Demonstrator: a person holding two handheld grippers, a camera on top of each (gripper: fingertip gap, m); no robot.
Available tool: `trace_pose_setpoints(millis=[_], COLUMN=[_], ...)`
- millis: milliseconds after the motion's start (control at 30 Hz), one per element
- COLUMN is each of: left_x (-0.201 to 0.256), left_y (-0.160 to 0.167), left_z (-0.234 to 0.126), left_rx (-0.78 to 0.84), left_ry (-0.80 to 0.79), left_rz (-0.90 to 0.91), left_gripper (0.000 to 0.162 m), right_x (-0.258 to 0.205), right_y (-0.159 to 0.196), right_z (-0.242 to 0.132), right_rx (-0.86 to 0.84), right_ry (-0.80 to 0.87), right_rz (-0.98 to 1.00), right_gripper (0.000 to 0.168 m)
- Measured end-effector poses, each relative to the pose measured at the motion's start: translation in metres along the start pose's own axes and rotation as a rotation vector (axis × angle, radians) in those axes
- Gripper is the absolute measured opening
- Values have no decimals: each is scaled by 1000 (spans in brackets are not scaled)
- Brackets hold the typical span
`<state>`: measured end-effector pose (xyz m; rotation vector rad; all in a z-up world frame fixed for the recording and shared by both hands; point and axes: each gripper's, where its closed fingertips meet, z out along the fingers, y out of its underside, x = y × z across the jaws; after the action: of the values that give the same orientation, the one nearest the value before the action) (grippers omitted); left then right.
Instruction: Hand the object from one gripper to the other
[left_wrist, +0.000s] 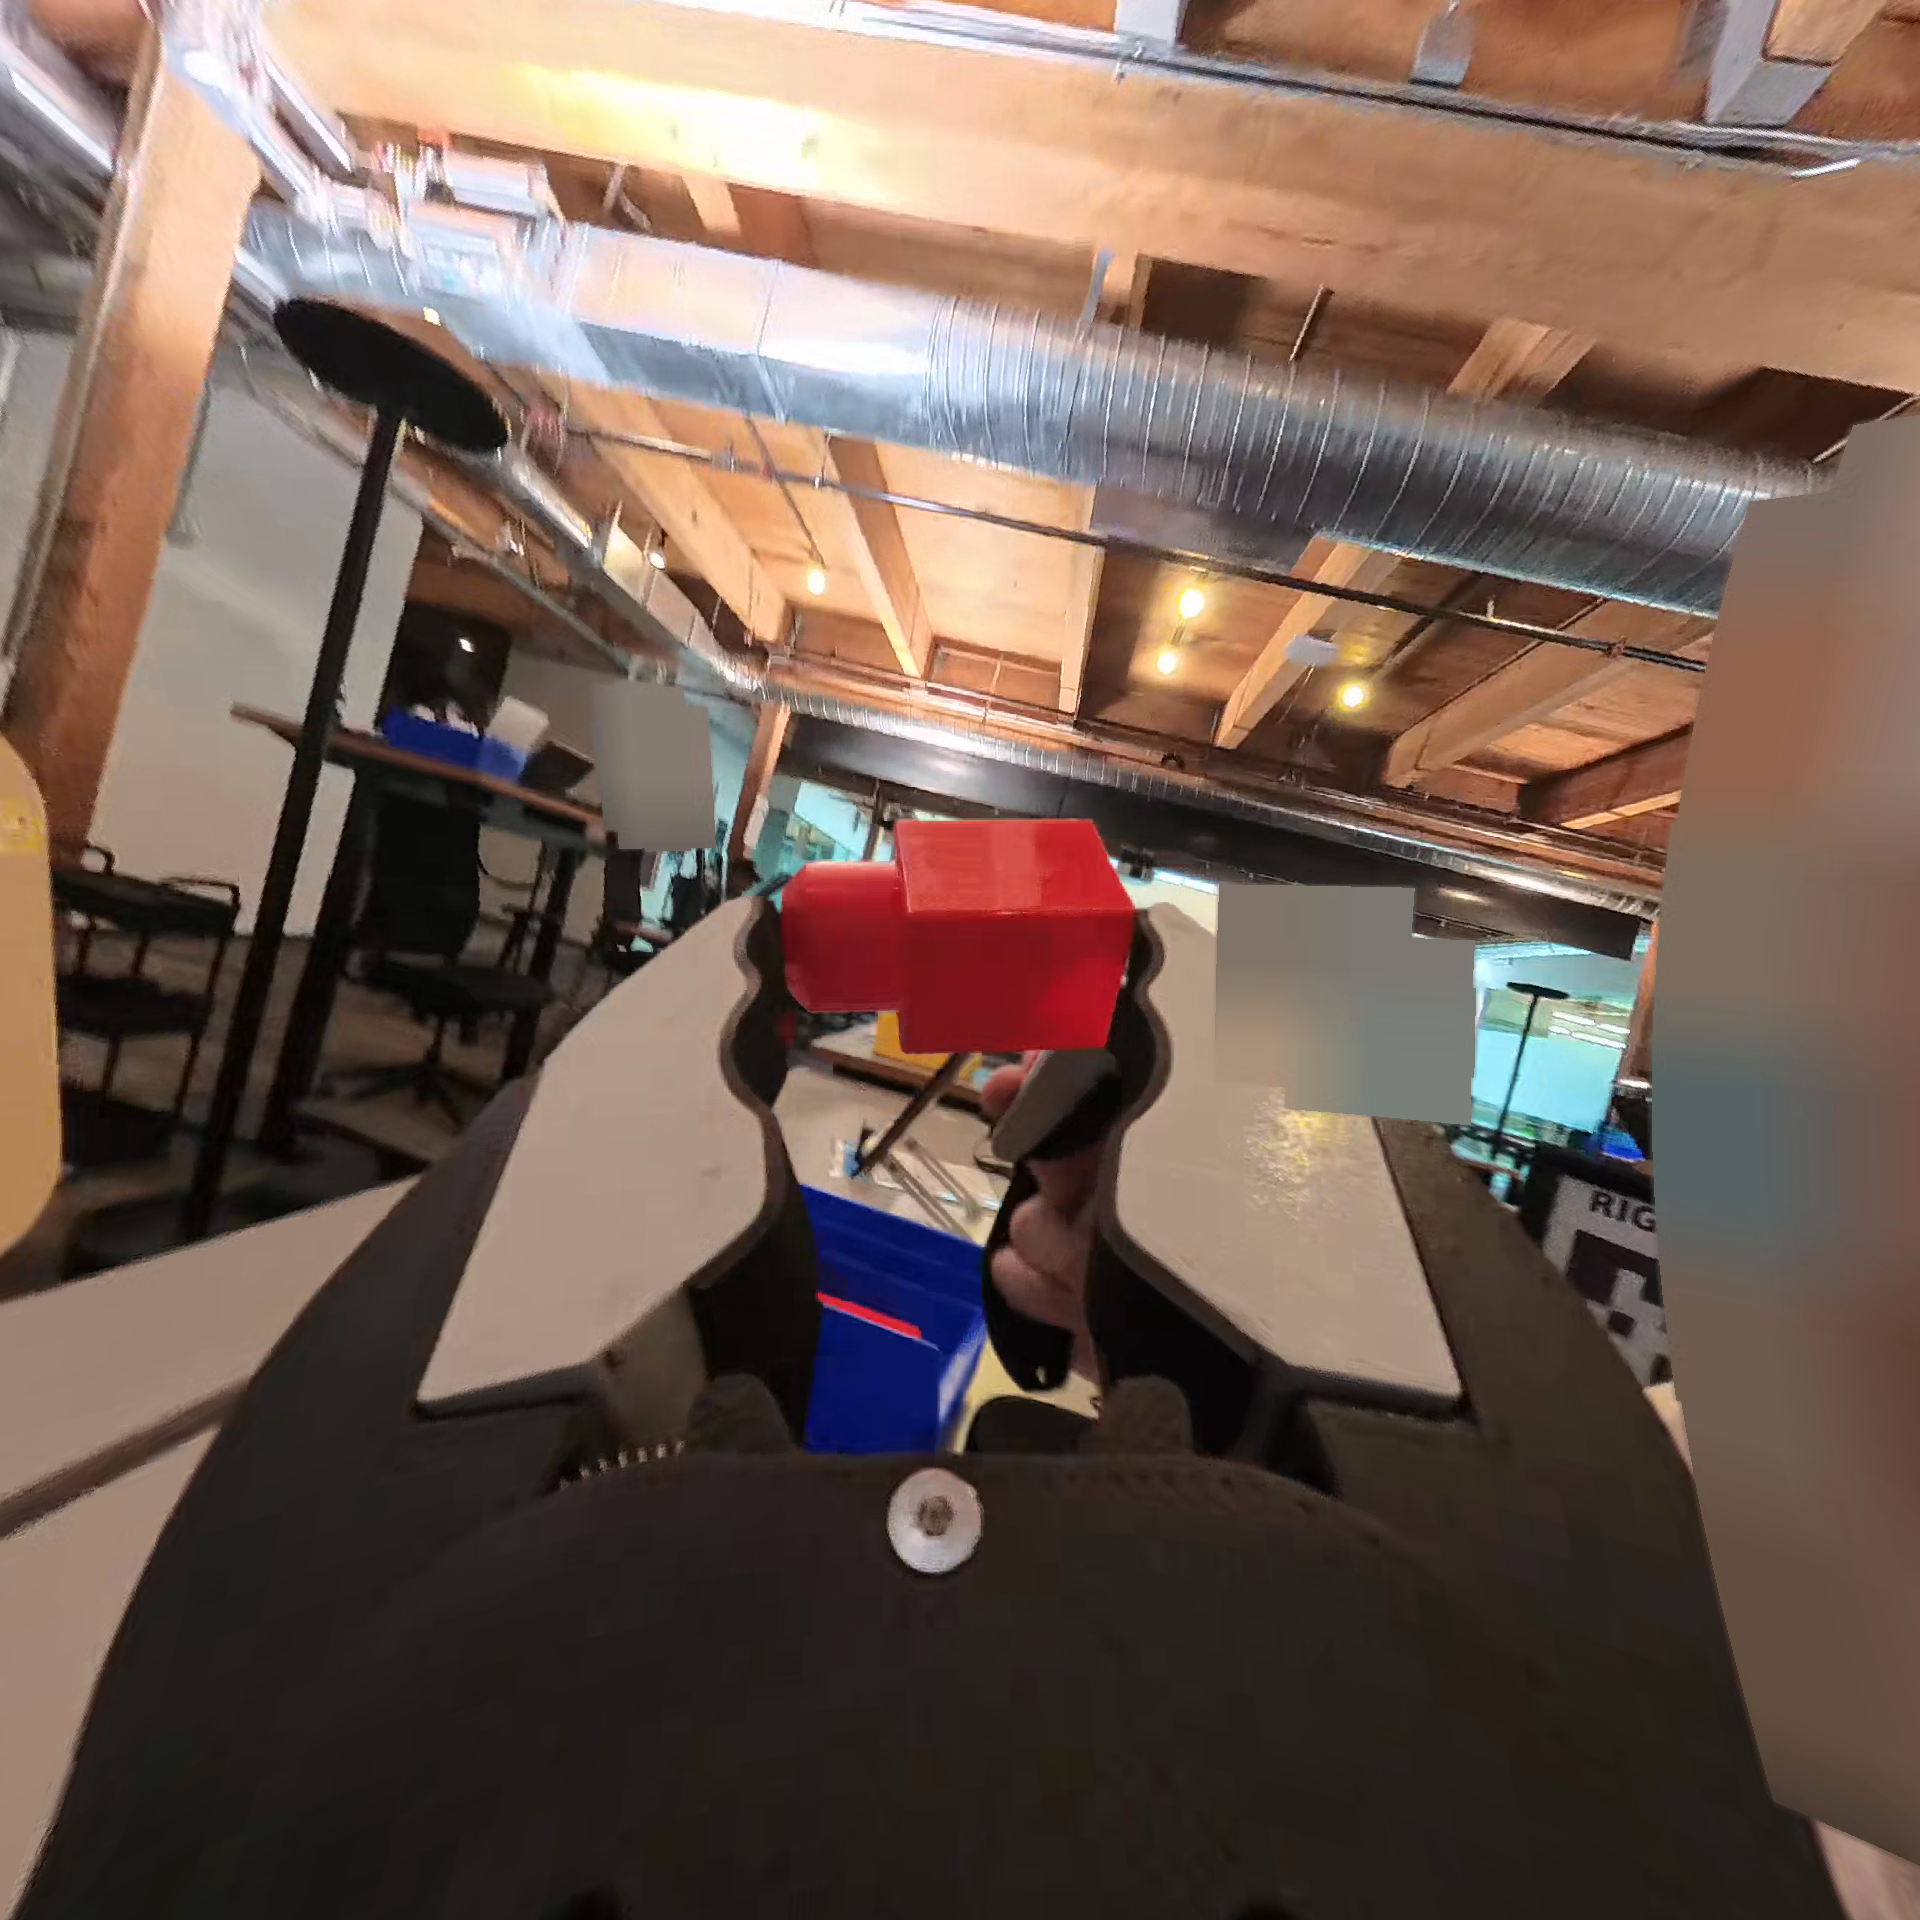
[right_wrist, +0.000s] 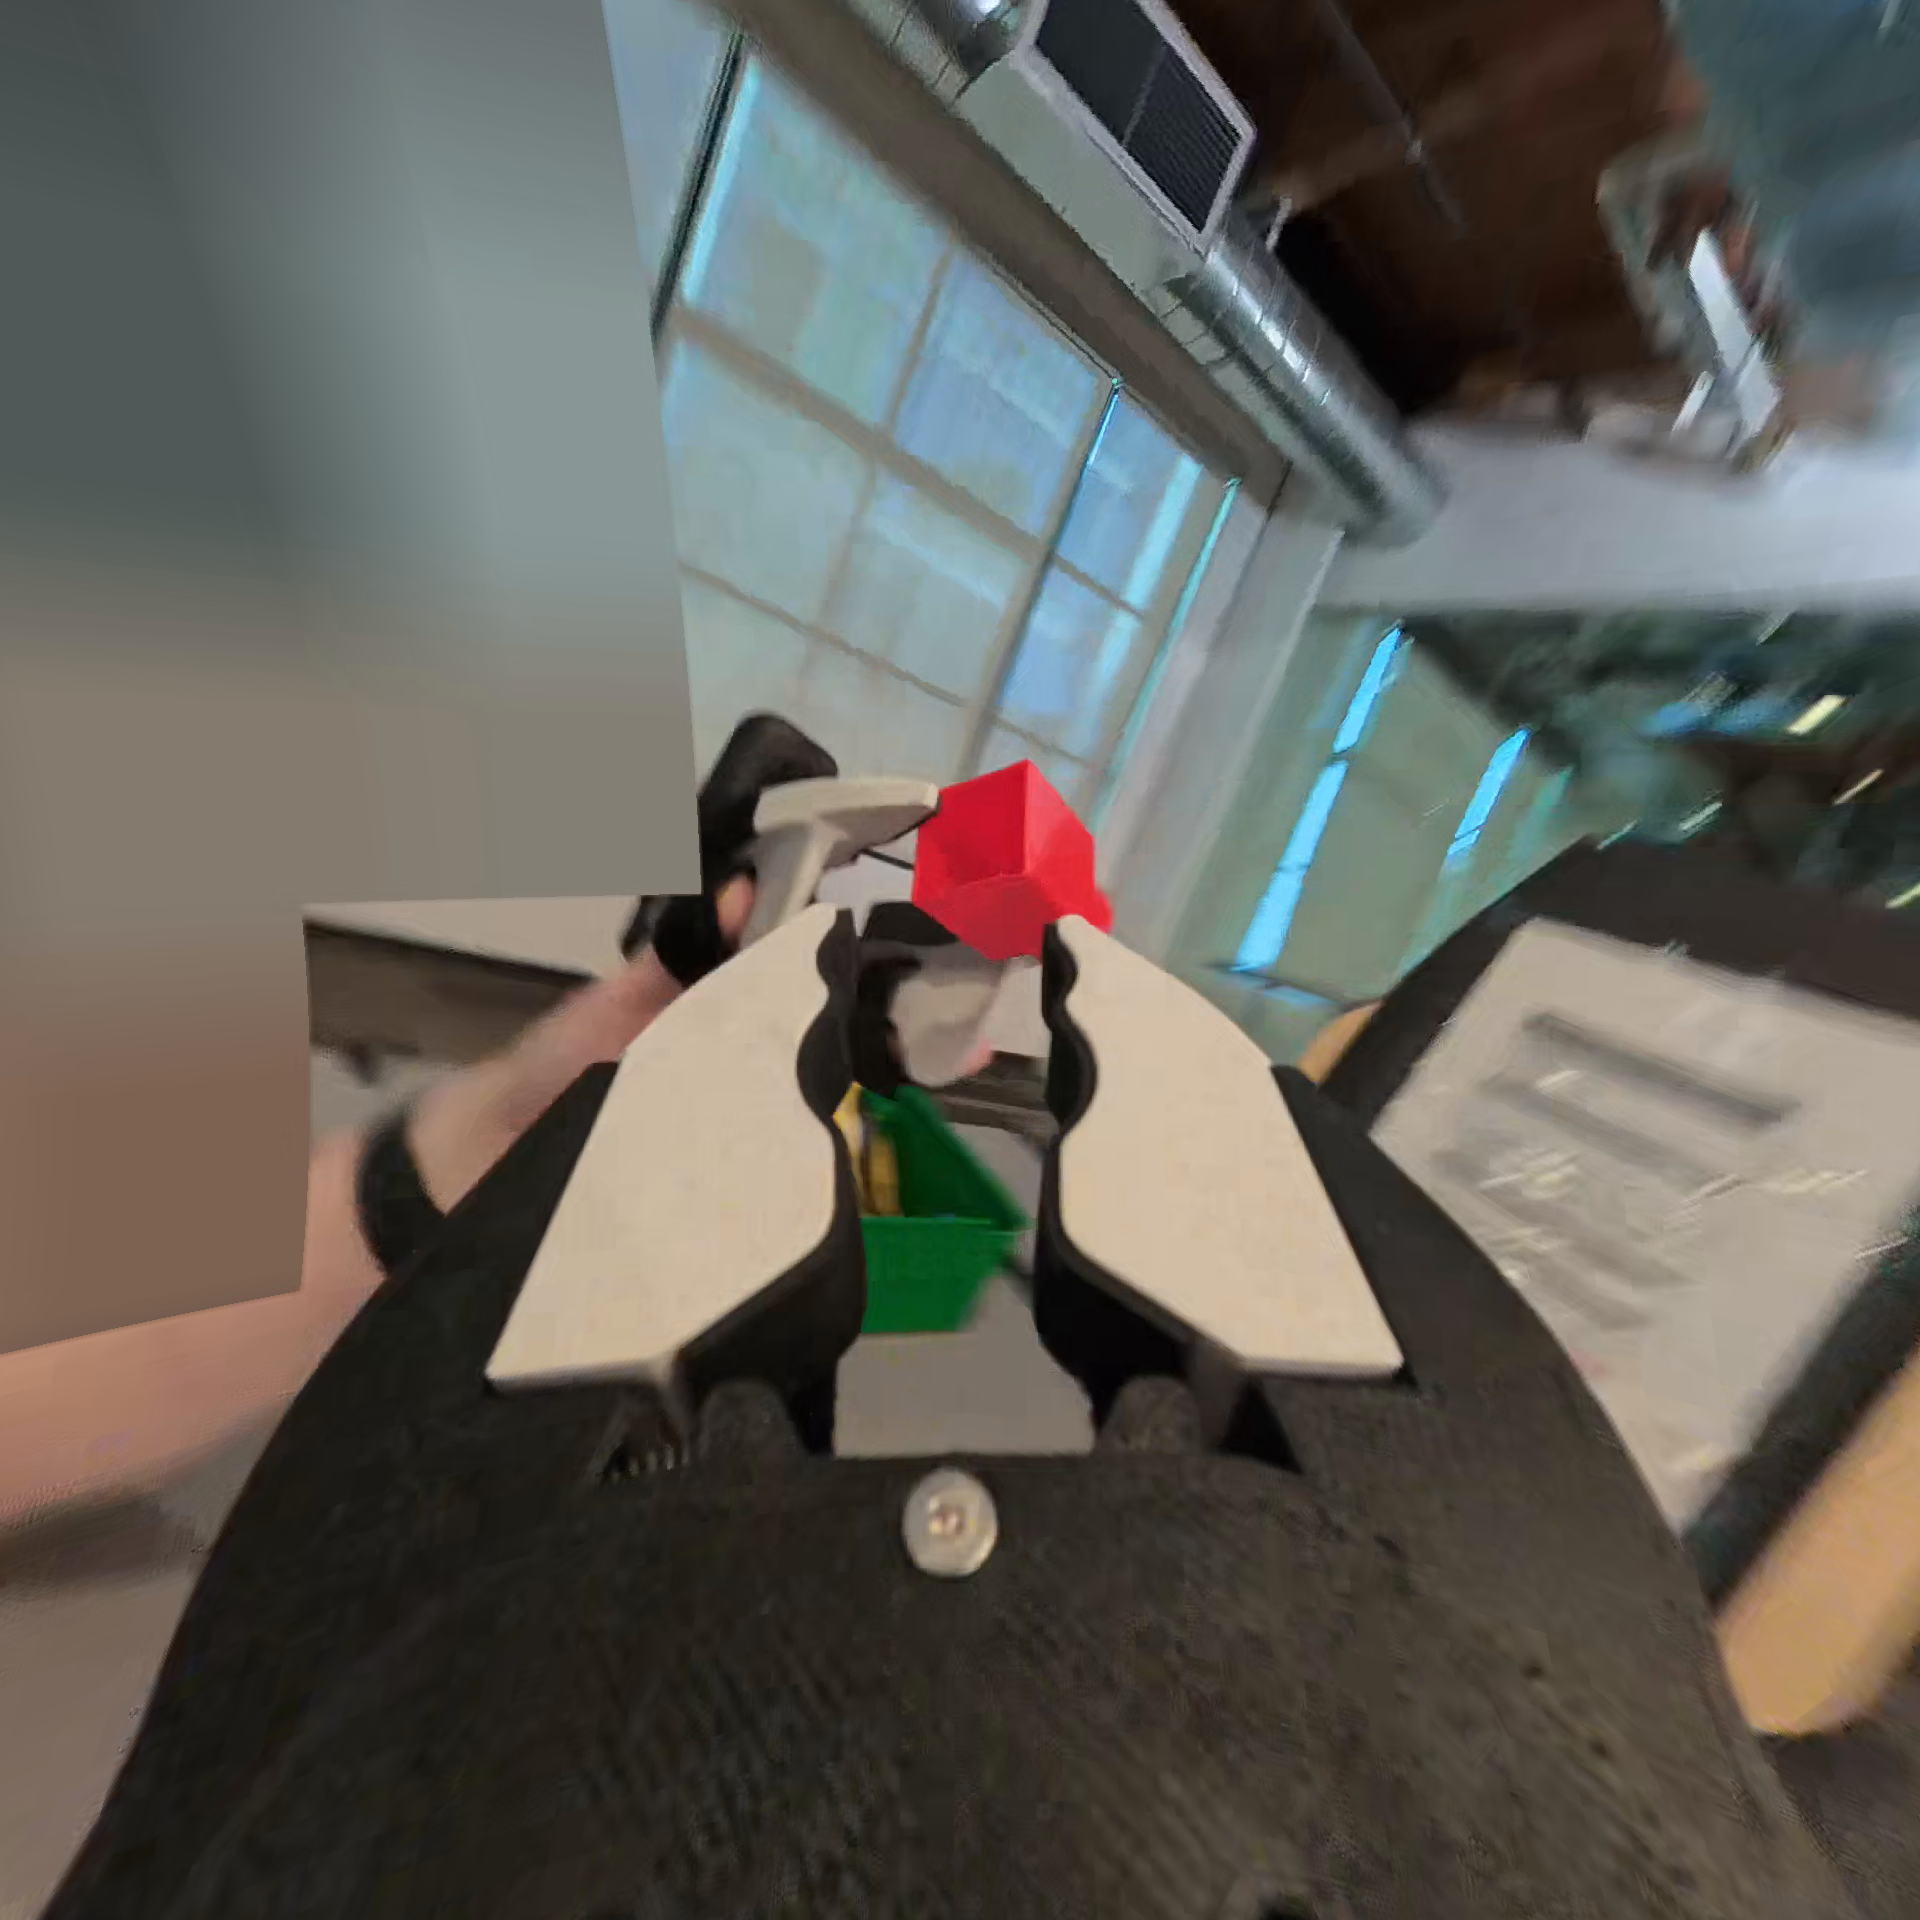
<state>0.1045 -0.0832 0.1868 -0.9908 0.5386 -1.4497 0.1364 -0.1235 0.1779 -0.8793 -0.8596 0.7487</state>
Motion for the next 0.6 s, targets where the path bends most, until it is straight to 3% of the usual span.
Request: trace_pose_setpoints(millis=[133,200,300,400,467,600], left_x=[4,5,8,-1,-5,-10], left_y=[19,27,33,43,49,50], left_z=[12,16,18,20,22,21], left_rx=[25,20,20,-61,-138,-222], left_ry=[-61,-101,-129,-184,-212,-313], left_rz=[195,301,415,457,452,531], left_gripper=[63,63,63,65,78,83], right_x=[19,21,23,35,49,69], right_y=[17,19,27,33,30,16], right_z=[4,4,3,-1,-7,-20], right_rx=[-4,-2,-55,-100,-91,-136], right_ry=[-15,-42,-34,28,104,307], right_rz=[429,535,570,494,402,-32], right_gripper=[34,31,14,8,2,2])
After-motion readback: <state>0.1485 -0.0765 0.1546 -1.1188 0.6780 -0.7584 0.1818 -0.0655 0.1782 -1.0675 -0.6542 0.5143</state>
